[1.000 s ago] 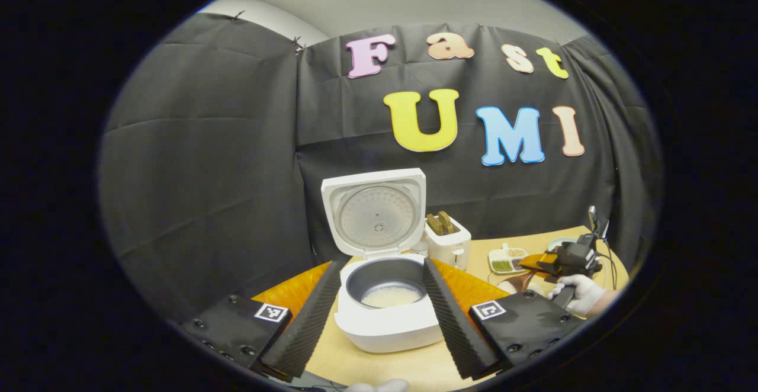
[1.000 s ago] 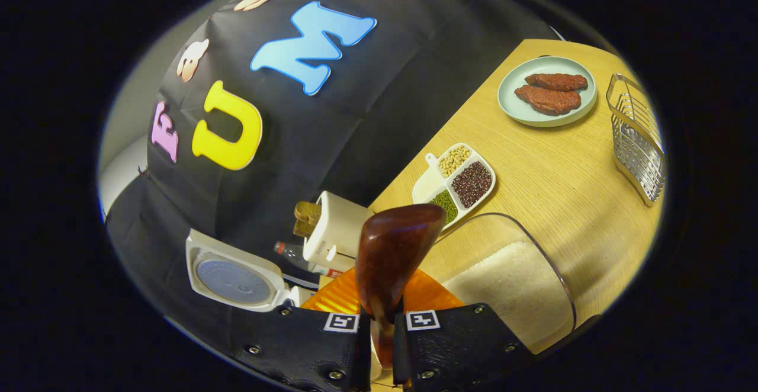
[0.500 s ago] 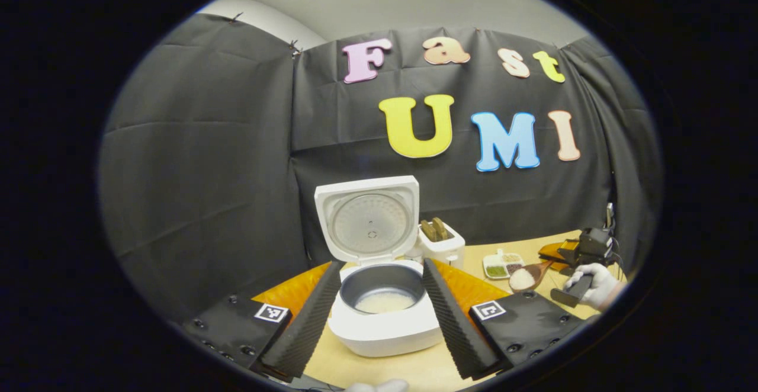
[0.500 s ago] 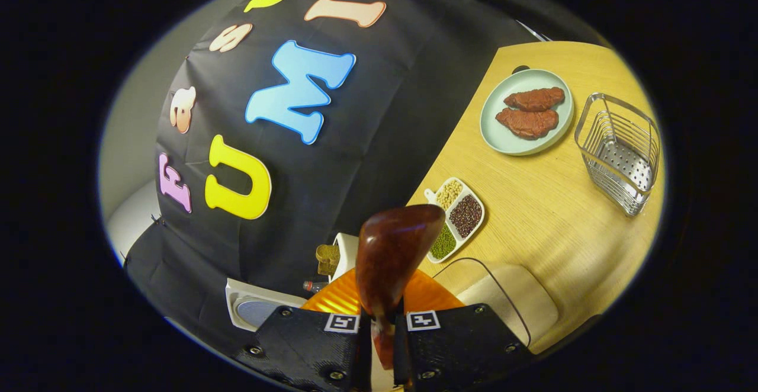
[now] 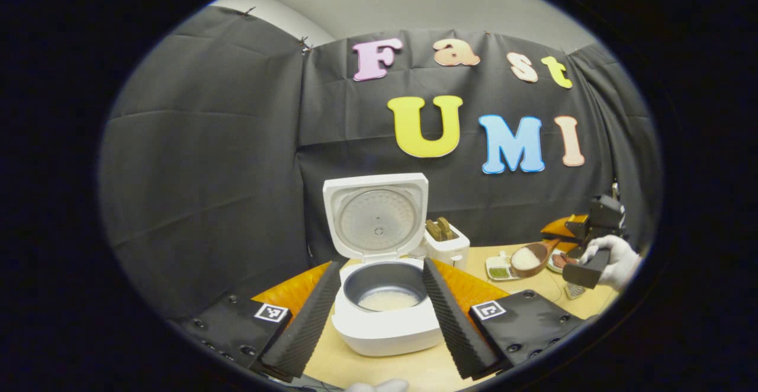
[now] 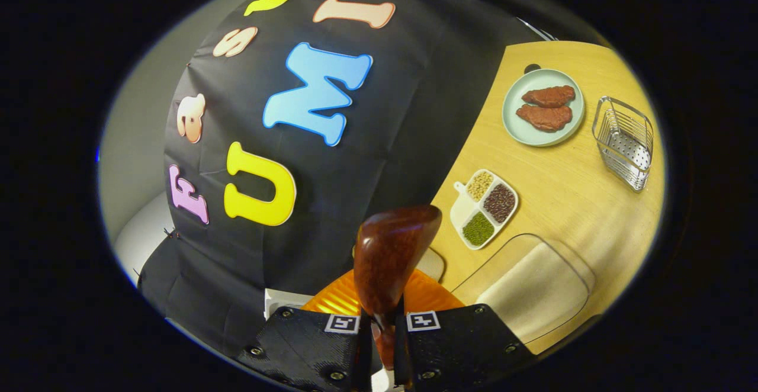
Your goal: Close the left gripper, press the button to open the rice cooker; take a wooden spoon from the chopstick holder with the right hand, scoop a spoonful of rice and pour it into the rice cooker, then put the wooden spoon back into the chopstick holder.
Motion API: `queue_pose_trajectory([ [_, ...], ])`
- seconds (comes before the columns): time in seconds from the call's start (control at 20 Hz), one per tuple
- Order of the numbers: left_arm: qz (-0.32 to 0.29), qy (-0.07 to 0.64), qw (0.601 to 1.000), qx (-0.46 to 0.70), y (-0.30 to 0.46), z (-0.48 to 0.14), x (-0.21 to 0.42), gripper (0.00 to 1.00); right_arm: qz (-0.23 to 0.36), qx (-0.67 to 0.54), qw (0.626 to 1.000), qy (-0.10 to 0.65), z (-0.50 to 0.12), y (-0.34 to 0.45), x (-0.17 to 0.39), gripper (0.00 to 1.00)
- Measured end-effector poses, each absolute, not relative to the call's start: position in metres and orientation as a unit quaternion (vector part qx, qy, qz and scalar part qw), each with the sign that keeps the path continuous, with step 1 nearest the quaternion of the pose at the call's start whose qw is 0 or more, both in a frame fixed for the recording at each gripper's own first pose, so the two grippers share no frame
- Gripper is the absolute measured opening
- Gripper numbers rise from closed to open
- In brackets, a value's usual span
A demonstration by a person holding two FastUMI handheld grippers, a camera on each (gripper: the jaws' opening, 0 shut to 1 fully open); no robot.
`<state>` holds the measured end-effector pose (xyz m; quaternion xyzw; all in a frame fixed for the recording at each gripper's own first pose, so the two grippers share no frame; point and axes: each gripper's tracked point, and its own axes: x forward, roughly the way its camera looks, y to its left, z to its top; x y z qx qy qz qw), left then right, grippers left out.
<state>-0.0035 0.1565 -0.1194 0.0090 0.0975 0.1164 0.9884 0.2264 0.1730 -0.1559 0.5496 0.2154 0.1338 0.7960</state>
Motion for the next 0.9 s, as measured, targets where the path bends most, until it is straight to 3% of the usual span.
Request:
queue_pose_trajectory([
  [0.35, 0.153, 0.095, 0.984, -0.015, 0.192, -0.136, -0.019, 0.97, 0.199, 0.510, 0.802, 0.237, -0.096, 0.309, 0.214, 0.15],
  [0.7, 0.191, 0.108, 0.975, -0.019, 0.220, -0.153, -0.038, 0.97, 0.228, 0.410, 0.836, 0.286, -0.154, 0.440, 0.204, 0.15],
  [0.9, 0.207, 0.107, 0.973, -0.002, 0.231, -0.151, -0.050, 0.96, 0.226, 0.316, 0.882, 0.266, -0.181, 0.460, 0.203, 0.15],
])
